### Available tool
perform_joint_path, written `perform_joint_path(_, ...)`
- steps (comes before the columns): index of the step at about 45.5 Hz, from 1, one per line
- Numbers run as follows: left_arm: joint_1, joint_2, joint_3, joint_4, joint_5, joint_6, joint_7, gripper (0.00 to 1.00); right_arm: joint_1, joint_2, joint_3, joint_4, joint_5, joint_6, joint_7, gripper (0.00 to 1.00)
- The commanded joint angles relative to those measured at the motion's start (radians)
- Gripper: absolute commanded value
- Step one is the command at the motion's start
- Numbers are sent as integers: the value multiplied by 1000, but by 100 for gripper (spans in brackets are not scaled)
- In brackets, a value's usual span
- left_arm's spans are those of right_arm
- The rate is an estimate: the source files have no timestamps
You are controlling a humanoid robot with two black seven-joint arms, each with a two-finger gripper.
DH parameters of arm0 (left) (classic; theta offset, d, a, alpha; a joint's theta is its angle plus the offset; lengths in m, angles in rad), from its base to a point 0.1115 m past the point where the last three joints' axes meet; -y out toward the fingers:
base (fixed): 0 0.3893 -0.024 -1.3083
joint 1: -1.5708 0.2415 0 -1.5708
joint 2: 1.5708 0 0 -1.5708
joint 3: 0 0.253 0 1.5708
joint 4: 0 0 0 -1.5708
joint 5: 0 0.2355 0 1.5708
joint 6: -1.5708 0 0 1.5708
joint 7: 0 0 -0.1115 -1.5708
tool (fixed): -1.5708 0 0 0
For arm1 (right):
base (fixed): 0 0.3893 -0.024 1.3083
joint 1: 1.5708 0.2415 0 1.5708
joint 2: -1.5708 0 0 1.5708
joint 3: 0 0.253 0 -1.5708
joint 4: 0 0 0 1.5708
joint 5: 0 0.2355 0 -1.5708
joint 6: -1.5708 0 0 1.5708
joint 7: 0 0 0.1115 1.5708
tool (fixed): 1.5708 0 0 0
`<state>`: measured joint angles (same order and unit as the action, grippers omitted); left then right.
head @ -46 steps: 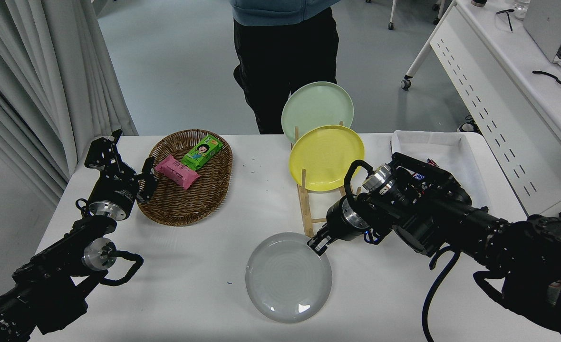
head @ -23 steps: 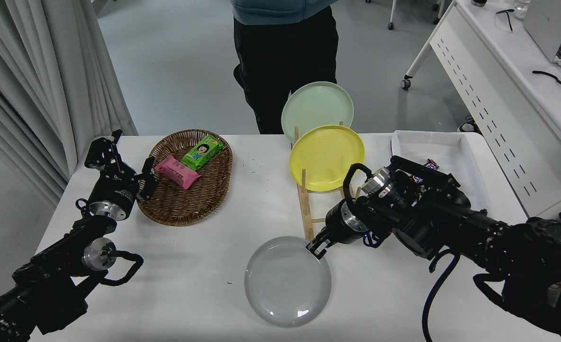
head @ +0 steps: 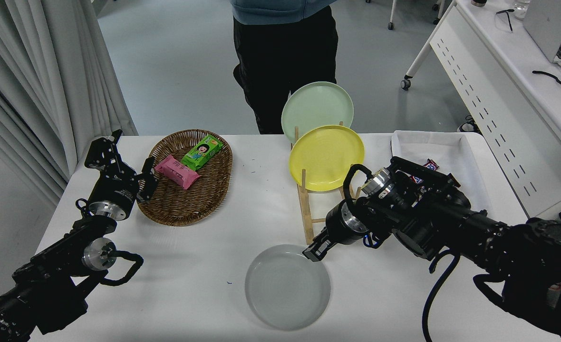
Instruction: Place the plate on the table
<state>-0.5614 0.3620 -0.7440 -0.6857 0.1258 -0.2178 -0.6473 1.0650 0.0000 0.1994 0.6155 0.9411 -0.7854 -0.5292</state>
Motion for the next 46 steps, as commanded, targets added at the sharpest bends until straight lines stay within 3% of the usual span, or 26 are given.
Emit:
perform_joint_path(1,0,0,0,0,0,0,0,100,1,0,0,23,1,0,0,100)
perform_joint_path(28,0,0,0,0,0,0,0,100,52,0,5,231,1,0,-3,100)
perform_joint_path(39,0,0,0,0,0,0,0,100,85,0,61,234,-62,0,0,100)
perform_joint_path(46,0,0,0,0,0,0,0,100,95,0,86,234,-122,139,5,100)
